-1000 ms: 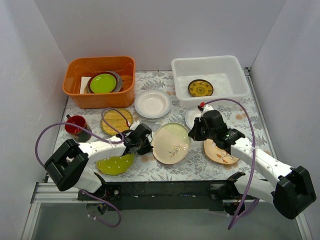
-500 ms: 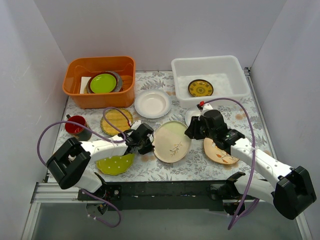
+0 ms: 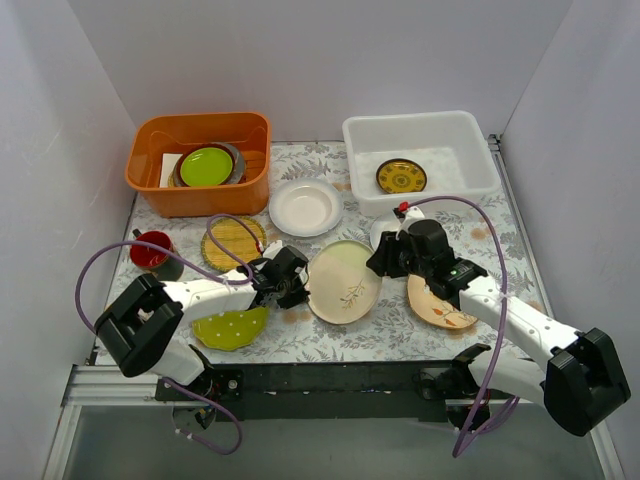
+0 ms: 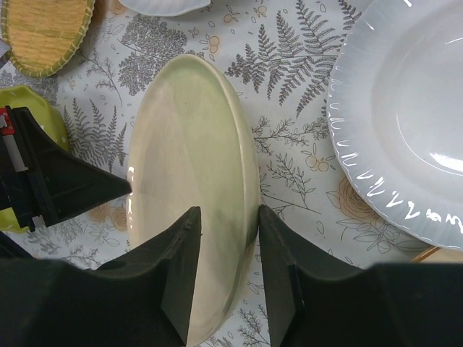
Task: Place the plates into the plastic bin on the countertop
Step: Pick up the plate at the center of the board.
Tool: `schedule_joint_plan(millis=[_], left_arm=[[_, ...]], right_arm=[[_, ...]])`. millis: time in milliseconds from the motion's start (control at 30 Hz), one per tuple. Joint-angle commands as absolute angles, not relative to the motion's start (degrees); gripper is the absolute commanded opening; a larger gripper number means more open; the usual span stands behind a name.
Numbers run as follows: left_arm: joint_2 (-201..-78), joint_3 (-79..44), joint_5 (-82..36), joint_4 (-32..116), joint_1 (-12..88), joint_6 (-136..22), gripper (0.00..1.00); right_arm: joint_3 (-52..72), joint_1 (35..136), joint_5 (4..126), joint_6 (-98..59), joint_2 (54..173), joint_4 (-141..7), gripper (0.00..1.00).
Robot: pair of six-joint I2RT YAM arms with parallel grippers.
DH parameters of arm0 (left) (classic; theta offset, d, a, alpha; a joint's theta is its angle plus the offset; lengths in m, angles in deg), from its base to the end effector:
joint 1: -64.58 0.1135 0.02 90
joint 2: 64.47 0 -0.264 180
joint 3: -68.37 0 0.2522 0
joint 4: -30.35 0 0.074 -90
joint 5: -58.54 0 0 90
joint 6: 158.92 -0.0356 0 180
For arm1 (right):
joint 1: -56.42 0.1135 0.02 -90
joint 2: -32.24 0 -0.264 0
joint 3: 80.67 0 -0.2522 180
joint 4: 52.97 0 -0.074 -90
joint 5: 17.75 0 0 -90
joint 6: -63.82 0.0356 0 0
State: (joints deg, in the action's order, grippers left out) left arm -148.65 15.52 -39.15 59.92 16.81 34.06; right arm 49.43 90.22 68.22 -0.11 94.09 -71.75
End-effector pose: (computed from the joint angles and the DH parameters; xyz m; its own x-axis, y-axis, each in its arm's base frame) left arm 0.1795 -0.1907 0.1495 -0.5405 -0.8413 -0.0047 -0.7273 0.4700 -0.5002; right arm 0.1950 0.1335 0.2381 -0.6474 0.0942 -0.7563 -0.3569 0.8393 0.4100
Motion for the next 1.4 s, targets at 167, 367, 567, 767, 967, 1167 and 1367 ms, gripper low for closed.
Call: schedule_joint_plan(millis=[167, 367, 567, 767, 967, 1167, 1367], left_arm=[[-157.72, 20.42, -38.15, 58.61, 15.10, 35.67, 0.00], [-158.24, 20.33, -38.32, 58.35, 15.18, 35.76, 0.00], [-157.98, 19.98, -38.32, 58.52, 15.10, 35.67, 0.00], [-156.32, 18.58, -39.37, 60.54, 15.01, 35.23, 0.00], [-150.70, 15.94, -41.48, 64.23, 14.48, 32.78, 0.11], [-142.44, 12.78, -44.21, 67.84, 14.39, 30.14, 0.48], [-134.36, 10.66, -44.47, 69.33, 14.39, 28.38, 0.70]], right_arm=[[52.35, 91.40, 55.03, 0.63, 96.93, -65.42, 0.42], [53.32, 91.23, 52.30, 0.89, 98.25, -63.65, 0.40], [52.44, 91.14, 54.67, 1.33, 97.20, -65.76, 0.16], [51.12, 91.05, 56.69, 0.98, 95.44, -68.40, 0.05], [48.66, 91.05, 59.24, 0.54, 94.38, -70.86, 0.01], [44.36, 90.96, 60.91, 0.02, 95.00, -72.88, 0.01], [40.40, 90.96, 61.17, -0.16, 95.88, -73.67, 0.01]])
